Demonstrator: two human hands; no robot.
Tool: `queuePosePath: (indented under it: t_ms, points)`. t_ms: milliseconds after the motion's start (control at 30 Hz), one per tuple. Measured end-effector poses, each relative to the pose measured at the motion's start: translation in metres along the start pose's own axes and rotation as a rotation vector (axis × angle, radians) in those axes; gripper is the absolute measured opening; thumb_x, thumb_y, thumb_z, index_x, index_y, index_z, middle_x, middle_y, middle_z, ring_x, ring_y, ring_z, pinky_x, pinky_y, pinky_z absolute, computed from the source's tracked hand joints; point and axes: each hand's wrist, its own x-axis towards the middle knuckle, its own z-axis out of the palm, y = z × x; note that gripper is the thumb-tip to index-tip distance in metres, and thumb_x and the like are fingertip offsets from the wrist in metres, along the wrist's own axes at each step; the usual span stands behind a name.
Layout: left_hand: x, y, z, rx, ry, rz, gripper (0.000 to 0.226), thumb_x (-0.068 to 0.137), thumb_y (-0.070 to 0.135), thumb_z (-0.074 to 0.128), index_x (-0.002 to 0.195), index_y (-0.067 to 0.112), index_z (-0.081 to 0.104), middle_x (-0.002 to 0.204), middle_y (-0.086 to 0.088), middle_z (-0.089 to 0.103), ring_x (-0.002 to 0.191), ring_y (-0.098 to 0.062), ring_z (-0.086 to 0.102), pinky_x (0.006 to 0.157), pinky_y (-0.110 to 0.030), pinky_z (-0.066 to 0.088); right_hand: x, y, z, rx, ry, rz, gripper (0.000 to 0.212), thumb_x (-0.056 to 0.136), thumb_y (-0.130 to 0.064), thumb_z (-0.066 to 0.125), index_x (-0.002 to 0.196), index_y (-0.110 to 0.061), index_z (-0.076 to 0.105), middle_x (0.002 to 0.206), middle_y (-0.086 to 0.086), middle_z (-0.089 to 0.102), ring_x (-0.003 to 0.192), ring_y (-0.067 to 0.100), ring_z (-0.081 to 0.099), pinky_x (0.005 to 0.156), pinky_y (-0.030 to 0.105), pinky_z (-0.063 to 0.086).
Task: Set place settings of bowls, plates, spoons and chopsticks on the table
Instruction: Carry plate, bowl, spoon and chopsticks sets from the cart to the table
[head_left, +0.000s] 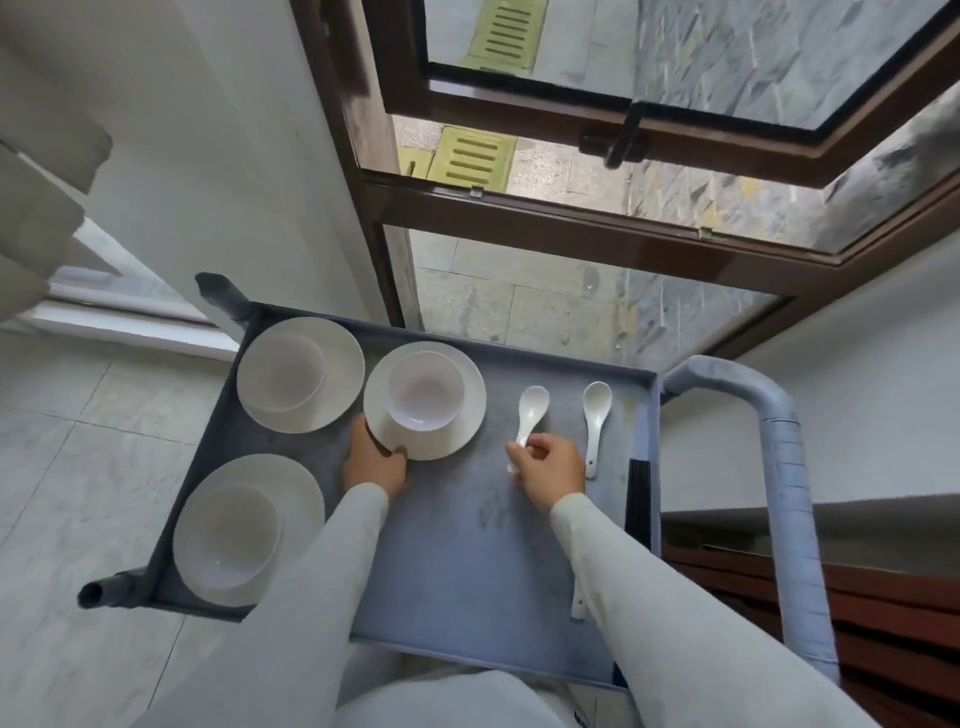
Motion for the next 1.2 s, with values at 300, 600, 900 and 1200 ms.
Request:
queuePosePath:
  t_ms: [300,600,900,1200]
  points:
    - [-0.057,-0.049,-0.017,0.041,-0.078,0.019,0.067,0.090,-0.001,0.060,0.145,0.032,0.040,0.111,-0.019,0.069,0.094,-0.043,0.068,0.059,-0.040,0.062,-0.101,0.022,-0.011,0.215,-0.467,-0.084,0.015,0.084,-0.016,0.086,0.097,-0.011,0.082,0.077,0.012,0.079,0.068,0.014,0.073,0.063,0.027,0.060]
    - [-0.094,-0.100,-0.045,0.266,-0.154,0.117,0.077,0.088,0.012,0.070,0.152,0.036,0.034,0.069,-0.003,0.065,0.077,-0.025,0.068,0.089,-0.046,0.057,-0.122,0.032,0.021,0.059,-0.385,0.028,0.031,0.071,-0.036,0.092,0.077,-0.012,0.073,0.067,0.008,0.078,0.050,0.017,0.070,0.056,0.028,0.060]
    - [-0.103,-0.103,-0.057,0.331,-0.116,0.202,0.059,0.097,0.021,0.062,0.150,0.033,0.040,0.072,0.001,0.066,0.075,-0.020,0.064,0.073,-0.033,0.046,-0.118,0.077,-0.021,-0.132,0.255,-0.051,0.021,0.091,-0.035,0.074,0.079,-0.018,0.074,0.075,0.001,0.076,0.072,0.024,0.069,0.073,0.029,0.053]
    - [-0.103,-0.055,-0.057,0.366,-0.080,0.641,0.042,0.099,0.016,0.062,0.141,0.012,0.055,0.131,-0.007,0.062,0.121,-0.022,0.052,0.102,-0.036,0.042,-0.102,0.103,-0.068,-0.574,0.393,0.097,0.028,0.097,-0.015,0.064,0.123,-0.004,0.067,0.123,0.020,0.066,0.114,0.040,0.064,0.096,0.041,0.050]
